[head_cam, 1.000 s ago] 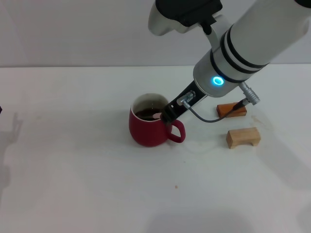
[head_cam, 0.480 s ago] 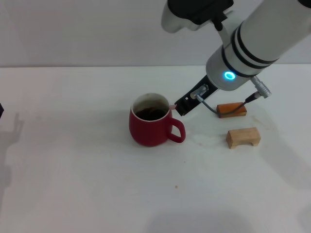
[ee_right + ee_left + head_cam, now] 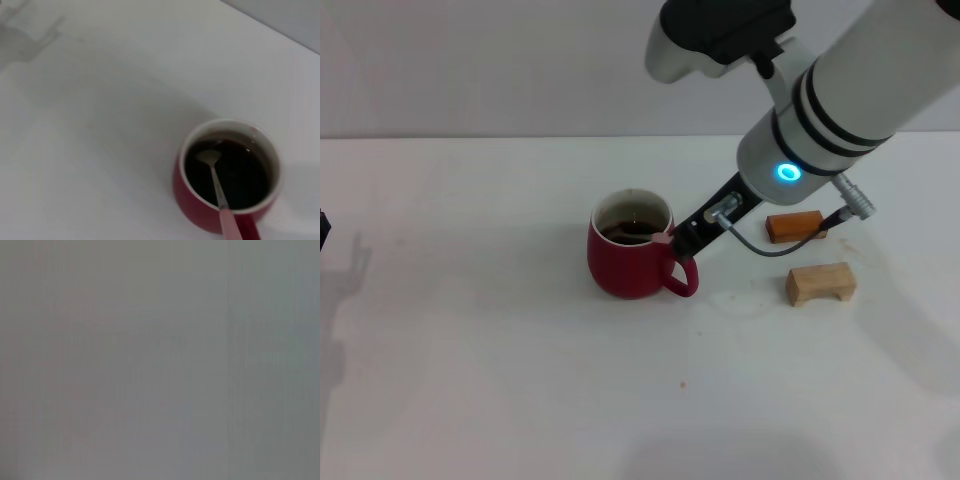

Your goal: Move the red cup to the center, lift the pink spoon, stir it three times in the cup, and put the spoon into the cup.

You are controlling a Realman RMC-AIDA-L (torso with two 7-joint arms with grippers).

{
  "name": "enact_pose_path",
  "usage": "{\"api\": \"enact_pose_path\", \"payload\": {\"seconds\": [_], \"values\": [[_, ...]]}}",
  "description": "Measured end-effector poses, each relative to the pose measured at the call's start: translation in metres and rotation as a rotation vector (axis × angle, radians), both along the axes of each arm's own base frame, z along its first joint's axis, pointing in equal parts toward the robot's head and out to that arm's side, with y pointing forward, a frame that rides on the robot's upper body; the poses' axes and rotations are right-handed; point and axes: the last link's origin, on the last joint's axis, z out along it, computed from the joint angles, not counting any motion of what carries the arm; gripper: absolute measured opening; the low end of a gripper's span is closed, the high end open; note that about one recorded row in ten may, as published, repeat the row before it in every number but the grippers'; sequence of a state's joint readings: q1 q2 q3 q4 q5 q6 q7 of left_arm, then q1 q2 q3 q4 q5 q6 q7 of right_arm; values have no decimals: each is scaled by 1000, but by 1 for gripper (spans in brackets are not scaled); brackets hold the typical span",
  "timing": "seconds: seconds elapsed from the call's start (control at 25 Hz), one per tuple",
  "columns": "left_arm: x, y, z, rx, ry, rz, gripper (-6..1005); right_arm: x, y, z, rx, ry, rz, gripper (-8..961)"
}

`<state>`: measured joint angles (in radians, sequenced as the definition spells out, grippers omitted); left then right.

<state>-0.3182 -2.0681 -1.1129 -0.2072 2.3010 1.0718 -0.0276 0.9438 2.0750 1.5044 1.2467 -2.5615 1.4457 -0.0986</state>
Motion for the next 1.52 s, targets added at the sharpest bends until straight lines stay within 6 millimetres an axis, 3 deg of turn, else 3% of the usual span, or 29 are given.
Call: {"api": "enact_pose_path", "payload": {"seconds": [0.4, 1.04, 1.12, 1.4, 1.52], "values": [[-1, -2, 0, 1, 2, -1, 810, -11, 3, -8, 3, 31, 34, 160], [-1, 0, 2, 7, 2, -1, 810, -14, 20, 3, 88, 87, 64, 172], [-1, -1, 2, 7, 2, 1, 810, -14, 21, 4, 97, 85, 73, 386], [-2, -1, 2, 6, 2, 3, 810, -18, 34, 36, 371, 26, 304, 405], [-1, -1, 2, 5, 3, 2, 810, -13, 28, 43, 513, 133, 415, 405]]}}
